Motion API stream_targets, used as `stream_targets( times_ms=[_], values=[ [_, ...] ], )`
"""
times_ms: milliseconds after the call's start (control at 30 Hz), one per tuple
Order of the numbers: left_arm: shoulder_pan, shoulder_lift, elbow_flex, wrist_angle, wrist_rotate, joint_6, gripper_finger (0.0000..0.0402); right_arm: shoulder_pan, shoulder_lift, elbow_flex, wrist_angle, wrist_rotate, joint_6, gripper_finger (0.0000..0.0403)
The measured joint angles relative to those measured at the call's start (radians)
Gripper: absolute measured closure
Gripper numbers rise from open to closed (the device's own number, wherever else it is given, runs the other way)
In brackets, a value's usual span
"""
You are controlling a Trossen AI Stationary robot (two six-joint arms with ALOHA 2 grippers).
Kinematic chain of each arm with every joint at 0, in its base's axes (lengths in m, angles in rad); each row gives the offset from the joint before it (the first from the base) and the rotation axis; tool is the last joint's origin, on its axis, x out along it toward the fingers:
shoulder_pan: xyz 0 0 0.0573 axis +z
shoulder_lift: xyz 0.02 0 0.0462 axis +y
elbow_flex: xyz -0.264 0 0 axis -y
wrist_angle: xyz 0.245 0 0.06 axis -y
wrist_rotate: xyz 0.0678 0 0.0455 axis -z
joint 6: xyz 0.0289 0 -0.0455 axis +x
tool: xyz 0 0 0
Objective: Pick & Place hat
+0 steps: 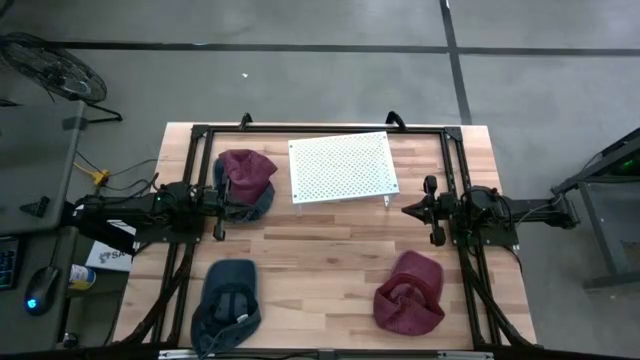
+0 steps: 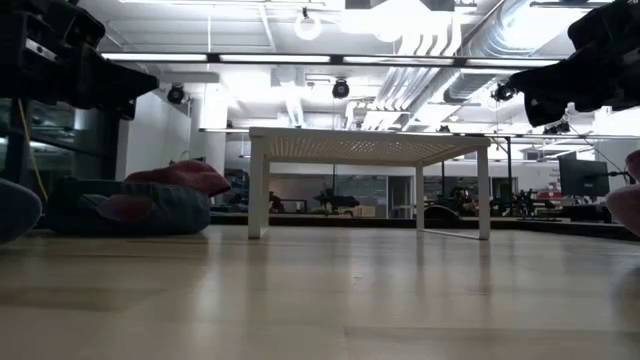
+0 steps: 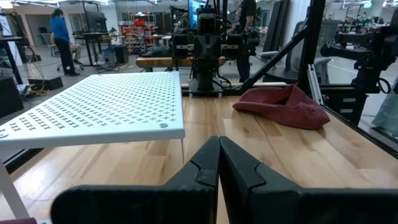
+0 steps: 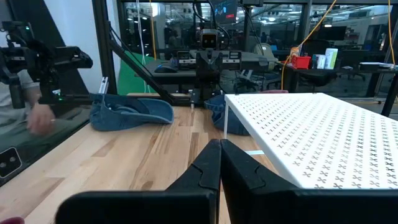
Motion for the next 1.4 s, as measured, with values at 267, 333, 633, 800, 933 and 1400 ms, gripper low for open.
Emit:
stream_targets(
  times_ms=[267,333,633,800,933,1400],
  values=[
    [0.000,0.000,0.000,0.000,0.000,0.000,0.0394,0.000,0.000,0.000,0.000,0.000,0.000,0.0402],
    [0.000,0.000,0.000,0.000,0.000,0.000,0.0394,0.000,0.000,0.000,0.000,0.000,0.000,0.0402],
    [0.000,0.000,0.000,0.000,0.000,0.000,0.0394,0.000,0.000,0.000,0.000,0.000,0.000,0.0402],
    [0.000,0.000,0.000,0.000,0.000,0.000,0.0394,0.000,0.000,0.000,0.000,0.000,0.000,0.0402],
    [0.000,0.000,0.000,0.000,0.000,0.000,0.0394,0.000,0.000,0.000,0.000,0.000,0.000,0.0402],
    [0.000,0.000,0.000,0.000,0.000,0.000,0.0394,0.000,0.000,0.000,0.011,0.002,0.020,0.0402]
  ],
)
